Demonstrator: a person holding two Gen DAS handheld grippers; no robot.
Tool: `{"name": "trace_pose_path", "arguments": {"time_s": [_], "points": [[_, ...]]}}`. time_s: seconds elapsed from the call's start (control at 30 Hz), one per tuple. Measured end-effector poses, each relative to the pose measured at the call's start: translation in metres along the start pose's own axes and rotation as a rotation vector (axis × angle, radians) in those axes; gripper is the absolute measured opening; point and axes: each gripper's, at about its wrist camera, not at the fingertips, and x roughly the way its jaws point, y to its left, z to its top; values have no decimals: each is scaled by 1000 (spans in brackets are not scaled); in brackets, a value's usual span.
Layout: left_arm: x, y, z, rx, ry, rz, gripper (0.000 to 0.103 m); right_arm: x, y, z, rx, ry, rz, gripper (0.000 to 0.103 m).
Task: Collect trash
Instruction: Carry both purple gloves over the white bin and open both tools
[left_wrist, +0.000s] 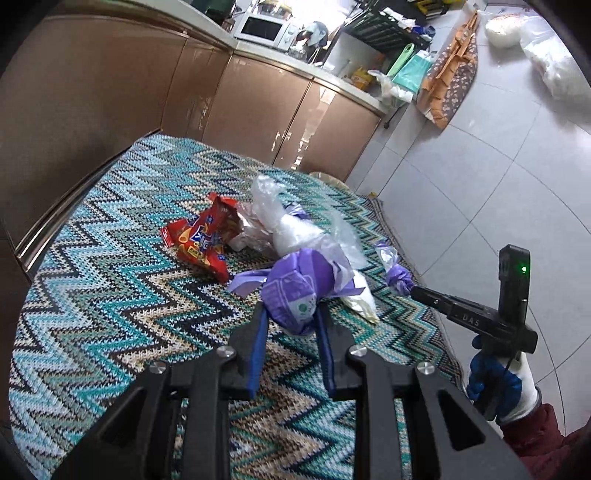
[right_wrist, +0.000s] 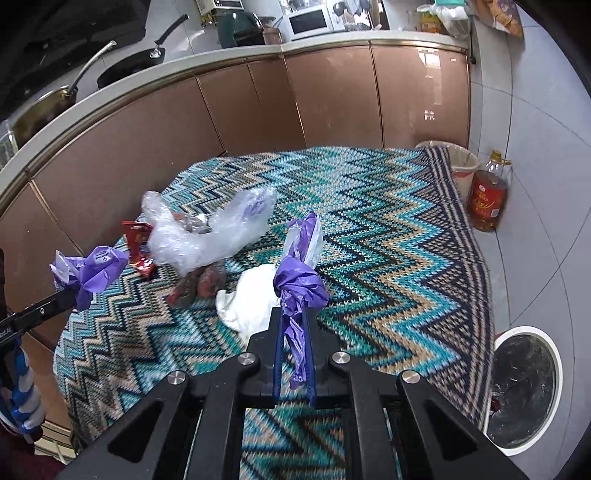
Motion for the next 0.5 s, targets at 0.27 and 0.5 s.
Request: {"name": "trace_pose_path", "arguments": {"time_s": [0.27,0.5], "points": [[-36,-26,-6,39,-54,-26,24,-55,14,-12,-6,-89,-9,9],[-60,-67,-2,114,-113,-60,24,-124,10,-29,0,-209,-39,9]]}}
